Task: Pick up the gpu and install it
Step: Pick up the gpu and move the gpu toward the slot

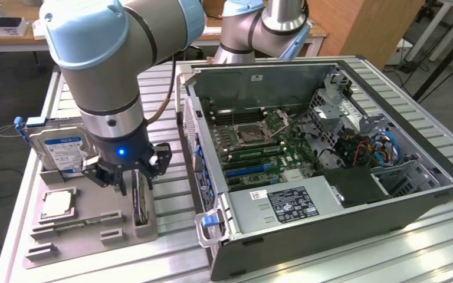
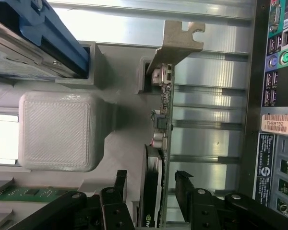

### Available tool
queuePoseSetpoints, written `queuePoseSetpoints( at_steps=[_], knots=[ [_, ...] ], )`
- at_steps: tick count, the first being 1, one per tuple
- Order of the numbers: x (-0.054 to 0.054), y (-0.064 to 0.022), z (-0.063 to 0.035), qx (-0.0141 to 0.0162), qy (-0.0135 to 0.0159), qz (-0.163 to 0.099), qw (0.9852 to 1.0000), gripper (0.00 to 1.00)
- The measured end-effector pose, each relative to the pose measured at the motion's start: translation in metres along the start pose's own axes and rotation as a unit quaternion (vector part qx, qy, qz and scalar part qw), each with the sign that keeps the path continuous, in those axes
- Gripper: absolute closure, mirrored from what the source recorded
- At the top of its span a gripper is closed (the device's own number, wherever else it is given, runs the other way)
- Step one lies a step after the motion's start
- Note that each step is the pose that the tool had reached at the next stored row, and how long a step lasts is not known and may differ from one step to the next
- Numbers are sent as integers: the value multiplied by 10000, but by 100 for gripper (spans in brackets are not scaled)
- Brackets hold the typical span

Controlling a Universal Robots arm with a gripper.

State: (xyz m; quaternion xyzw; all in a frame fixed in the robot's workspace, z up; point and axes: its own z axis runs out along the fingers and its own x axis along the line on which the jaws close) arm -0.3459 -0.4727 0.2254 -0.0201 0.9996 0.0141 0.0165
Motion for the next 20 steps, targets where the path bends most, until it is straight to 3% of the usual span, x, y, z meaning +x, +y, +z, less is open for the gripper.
queuePoseSetpoints(
  at_steps=[15,17,18,20],
  knots=[
    [1,7,10,0,0,0,10000,47],
    [1,7,10,0,0,1,10000,48],
    [1,7,10,0,0,0,10000,55],
    [1,7,10,0,0,1,10000,55]
  ],
)
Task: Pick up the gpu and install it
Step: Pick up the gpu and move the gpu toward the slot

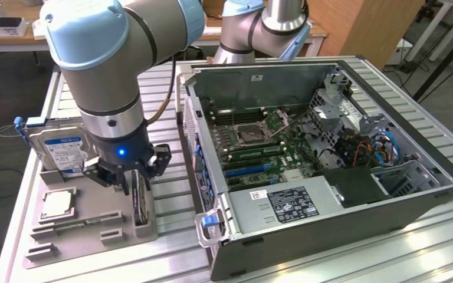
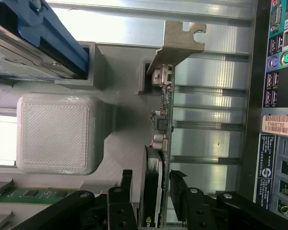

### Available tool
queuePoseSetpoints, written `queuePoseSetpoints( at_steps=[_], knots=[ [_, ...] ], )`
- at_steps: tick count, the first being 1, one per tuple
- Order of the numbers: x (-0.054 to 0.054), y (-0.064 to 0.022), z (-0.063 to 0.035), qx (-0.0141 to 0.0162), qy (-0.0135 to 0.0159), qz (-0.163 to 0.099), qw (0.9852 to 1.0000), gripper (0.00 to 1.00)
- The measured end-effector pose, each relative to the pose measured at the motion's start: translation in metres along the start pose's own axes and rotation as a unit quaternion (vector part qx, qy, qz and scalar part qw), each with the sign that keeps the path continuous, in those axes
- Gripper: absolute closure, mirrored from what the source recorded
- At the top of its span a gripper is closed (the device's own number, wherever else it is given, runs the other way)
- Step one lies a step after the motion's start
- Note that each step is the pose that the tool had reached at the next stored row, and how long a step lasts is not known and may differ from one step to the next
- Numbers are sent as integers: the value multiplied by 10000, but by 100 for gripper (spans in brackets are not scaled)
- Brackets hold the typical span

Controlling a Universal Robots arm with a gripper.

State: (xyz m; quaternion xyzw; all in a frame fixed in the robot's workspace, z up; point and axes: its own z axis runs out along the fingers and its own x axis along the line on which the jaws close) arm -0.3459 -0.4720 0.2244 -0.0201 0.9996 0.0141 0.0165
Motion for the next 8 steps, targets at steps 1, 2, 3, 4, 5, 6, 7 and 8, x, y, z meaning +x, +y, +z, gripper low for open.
queuePoseSetpoints(
  at_steps=[1,2,3,4,5,6,7,8],
  knots=[
    [0,0,0,0,0,0,10000,55],
    [0,0,0,0,0,0,10000,55],
    [0,0,0,0,0,0,10000,55],
    [0,0,0,0,0,0,10000,55],
    [0,0,0,0,0,0,10000,55],
    [0,0,1,0,0,0,10000,55],
    [0,0,6,-1,-1,0,10000,55],
    [0,0,13,-1,-1,0,10000,55]
  ],
)
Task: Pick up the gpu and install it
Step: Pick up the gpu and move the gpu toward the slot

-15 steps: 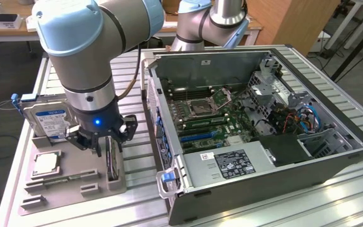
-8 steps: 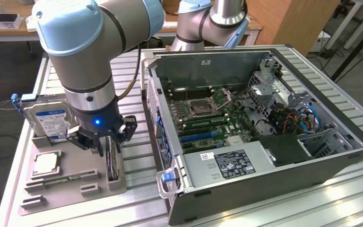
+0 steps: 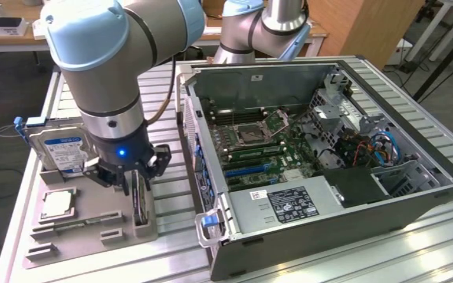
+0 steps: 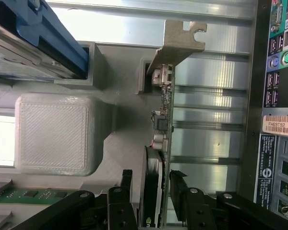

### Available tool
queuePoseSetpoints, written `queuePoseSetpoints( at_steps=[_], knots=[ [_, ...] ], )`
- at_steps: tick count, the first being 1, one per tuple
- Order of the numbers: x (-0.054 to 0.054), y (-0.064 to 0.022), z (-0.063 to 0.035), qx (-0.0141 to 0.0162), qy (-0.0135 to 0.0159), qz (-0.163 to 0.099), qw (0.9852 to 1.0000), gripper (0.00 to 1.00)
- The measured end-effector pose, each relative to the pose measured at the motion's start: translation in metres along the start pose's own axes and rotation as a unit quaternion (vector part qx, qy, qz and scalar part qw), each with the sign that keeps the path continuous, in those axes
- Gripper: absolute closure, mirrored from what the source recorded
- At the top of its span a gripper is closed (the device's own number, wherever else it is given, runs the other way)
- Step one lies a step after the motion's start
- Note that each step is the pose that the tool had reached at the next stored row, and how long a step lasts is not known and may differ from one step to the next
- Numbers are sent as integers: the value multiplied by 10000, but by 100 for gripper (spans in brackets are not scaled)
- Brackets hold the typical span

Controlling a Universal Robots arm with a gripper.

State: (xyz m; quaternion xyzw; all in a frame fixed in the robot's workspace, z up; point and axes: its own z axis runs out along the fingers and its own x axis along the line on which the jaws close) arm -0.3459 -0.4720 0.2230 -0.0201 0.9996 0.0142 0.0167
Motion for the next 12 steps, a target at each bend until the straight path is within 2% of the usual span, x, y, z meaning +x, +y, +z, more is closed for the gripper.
queuePoseSetpoints(
  at_steps=[12],
  knots=[
    [0,1,33,-1,8,0,10000,55]
  ],
)
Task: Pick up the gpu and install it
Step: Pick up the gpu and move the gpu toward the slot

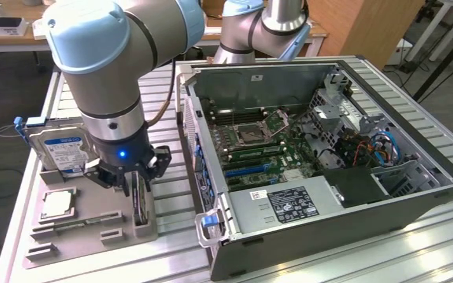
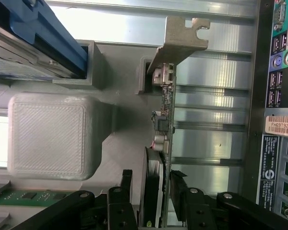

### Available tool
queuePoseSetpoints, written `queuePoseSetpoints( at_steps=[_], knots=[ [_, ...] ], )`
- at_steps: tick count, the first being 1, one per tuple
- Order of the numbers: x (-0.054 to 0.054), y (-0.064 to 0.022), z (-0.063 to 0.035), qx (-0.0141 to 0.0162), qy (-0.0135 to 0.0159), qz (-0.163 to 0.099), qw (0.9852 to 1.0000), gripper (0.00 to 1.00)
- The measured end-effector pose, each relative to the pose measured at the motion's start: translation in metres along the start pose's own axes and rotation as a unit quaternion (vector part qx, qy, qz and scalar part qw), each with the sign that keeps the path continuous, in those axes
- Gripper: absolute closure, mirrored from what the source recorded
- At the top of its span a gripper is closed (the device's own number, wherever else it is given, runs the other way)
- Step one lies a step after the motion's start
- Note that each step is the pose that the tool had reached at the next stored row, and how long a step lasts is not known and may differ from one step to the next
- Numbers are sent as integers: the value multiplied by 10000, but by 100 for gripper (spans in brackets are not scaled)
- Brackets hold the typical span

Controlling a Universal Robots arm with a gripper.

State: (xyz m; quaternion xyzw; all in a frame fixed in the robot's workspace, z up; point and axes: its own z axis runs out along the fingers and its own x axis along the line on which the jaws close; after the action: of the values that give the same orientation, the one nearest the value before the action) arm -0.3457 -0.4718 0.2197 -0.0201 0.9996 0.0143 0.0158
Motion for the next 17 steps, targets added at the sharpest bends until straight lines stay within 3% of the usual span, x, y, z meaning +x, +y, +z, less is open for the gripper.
queuePoseSetpoints(
  at_steps=[15,17],
  knots=[
    [0,0,16,-2,0,0,10000,55],
    [0,0,16,-2,0,0,10000,63]
  ],
)
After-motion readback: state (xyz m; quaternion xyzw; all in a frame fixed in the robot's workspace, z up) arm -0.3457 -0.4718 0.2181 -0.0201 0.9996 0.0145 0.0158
